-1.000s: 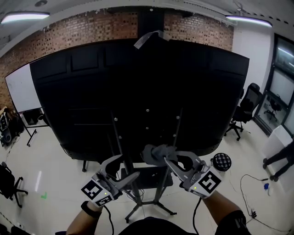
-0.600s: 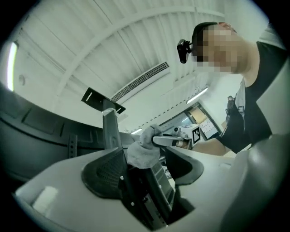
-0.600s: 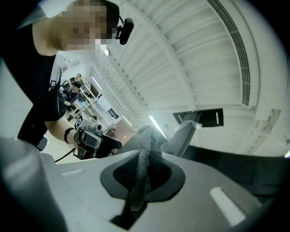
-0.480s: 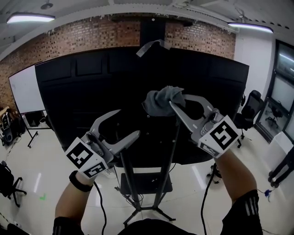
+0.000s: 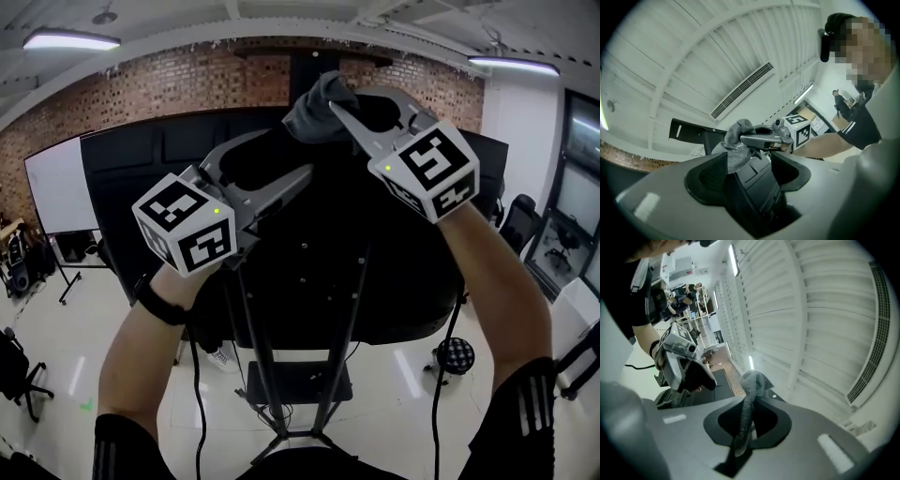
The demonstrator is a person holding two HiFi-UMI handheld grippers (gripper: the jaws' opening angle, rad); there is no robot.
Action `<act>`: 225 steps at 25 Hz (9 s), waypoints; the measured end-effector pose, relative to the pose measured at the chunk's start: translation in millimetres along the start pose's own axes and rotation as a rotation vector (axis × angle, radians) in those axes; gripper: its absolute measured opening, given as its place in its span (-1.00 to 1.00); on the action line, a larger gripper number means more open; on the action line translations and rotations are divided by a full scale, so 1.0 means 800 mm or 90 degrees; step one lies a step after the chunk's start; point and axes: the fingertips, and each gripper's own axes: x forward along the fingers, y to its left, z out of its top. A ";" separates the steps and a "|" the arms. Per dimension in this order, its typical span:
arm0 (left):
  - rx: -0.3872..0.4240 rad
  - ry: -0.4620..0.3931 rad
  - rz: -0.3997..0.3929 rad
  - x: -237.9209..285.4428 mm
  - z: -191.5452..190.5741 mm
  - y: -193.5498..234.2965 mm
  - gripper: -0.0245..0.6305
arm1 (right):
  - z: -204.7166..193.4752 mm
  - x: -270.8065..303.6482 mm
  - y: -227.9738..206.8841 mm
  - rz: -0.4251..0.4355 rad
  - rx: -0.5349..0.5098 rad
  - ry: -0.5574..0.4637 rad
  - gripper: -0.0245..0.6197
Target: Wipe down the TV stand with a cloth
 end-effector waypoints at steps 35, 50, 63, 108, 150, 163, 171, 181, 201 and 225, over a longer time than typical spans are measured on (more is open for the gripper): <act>0.035 0.070 0.014 0.002 -0.068 -0.012 0.02 | -0.082 0.046 0.073 0.028 -0.322 0.160 -0.87; -0.050 0.081 0.015 -0.036 -0.134 -0.052 0.00 | -0.131 0.020 0.168 0.109 -0.318 0.207 -0.87; -0.102 0.120 0.044 -0.083 -0.211 -0.086 0.00 | -0.174 -0.004 0.257 0.185 -0.325 0.288 -0.87; -0.306 0.236 0.028 -0.188 -0.403 -0.174 0.00 | -0.319 -0.094 0.533 0.331 -0.382 0.479 -0.88; -0.219 0.129 -0.025 0.021 -0.297 -0.237 -0.01 | -0.298 -0.174 0.200 0.016 -0.198 0.333 -0.88; -0.234 0.145 -0.029 0.074 -0.332 -0.274 -0.02 | -0.362 -0.256 0.145 -0.018 -0.181 0.363 -0.88; -0.242 0.139 -0.049 0.098 -0.335 -0.297 -0.02 | -0.392 -0.302 0.110 -0.054 -0.167 0.417 -0.88; -0.245 0.145 -0.011 0.070 -0.336 -0.280 -0.02 | -0.315 -0.253 0.183 0.009 -0.136 0.299 -0.88; -0.260 0.162 -0.015 0.079 -0.360 -0.295 -0.02 | -0.394 -0.272 0.214 0.032 -0.122 0.351 -0.88; -0.253 0.137 -0.012 0.031 -0.326 -0.266 -0.02 | -0.290 -0.285 0.167 -0.046 -0.093 0.309 -0.88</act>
